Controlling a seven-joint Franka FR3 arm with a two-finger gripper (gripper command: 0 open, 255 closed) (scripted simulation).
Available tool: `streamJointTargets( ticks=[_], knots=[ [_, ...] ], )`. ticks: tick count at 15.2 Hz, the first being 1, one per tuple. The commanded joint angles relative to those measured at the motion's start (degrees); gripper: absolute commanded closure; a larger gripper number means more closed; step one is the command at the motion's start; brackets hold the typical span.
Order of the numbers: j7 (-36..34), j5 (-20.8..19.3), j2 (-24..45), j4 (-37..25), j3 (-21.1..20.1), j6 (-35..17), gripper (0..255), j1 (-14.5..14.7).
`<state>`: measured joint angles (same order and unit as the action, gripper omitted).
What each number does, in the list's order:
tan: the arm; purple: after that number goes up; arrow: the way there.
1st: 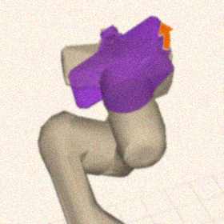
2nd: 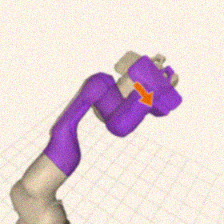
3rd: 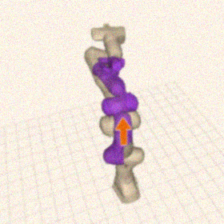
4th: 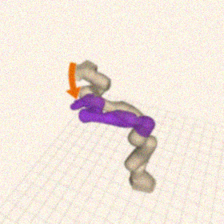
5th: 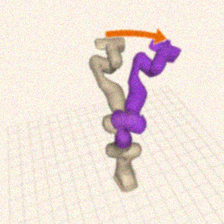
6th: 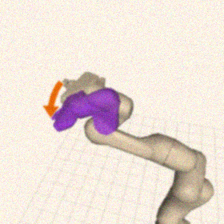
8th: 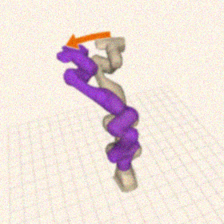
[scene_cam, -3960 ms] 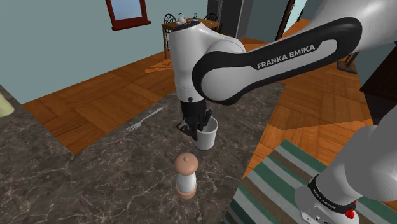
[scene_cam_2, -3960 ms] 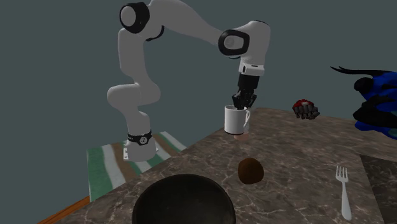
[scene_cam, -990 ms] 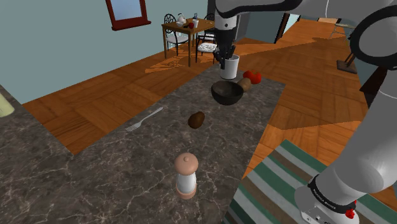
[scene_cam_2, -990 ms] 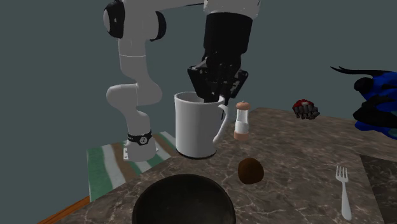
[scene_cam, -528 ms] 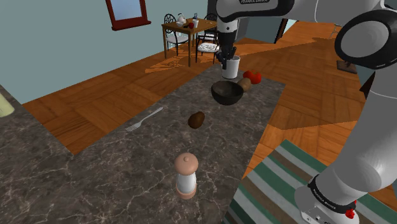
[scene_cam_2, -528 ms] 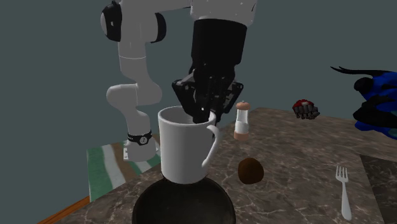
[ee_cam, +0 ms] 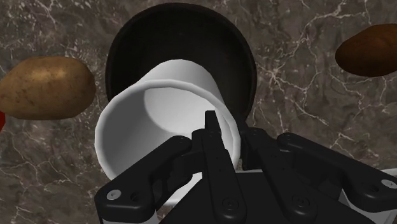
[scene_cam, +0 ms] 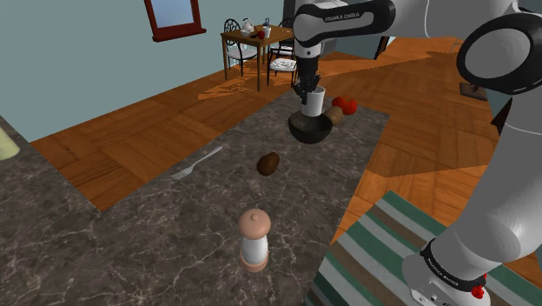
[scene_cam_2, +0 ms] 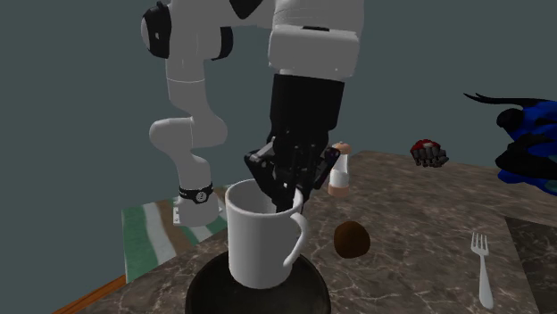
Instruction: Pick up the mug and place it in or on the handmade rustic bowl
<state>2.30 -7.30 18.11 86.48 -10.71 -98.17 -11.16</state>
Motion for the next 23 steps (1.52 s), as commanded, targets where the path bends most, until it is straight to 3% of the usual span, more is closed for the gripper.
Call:
streamJointTargets(
  ticks=[1,5,12,13,18,23],
  knots=[
    [-0.1,-0.1,0.2,1.4,0.1,-1.6,255,-0.1],
    [-0.3,-0.2,0.5,3.6,0.1,-4.2,255,-0.1],
    [-0.3,-0.2,0.6,3.6,0.1,-4.2,255,-0.1],
    [-0.3,-0.2,0.6,3.6,0.1,-4.2,0,-0.1],
    [-0.3,-0.2,0.6,3.6,0.1,-4.2,0,-0.1],
    [-0.1,-0.1,1.1,-4.5,-0.1,3.3,0,0.5]
  ],
)
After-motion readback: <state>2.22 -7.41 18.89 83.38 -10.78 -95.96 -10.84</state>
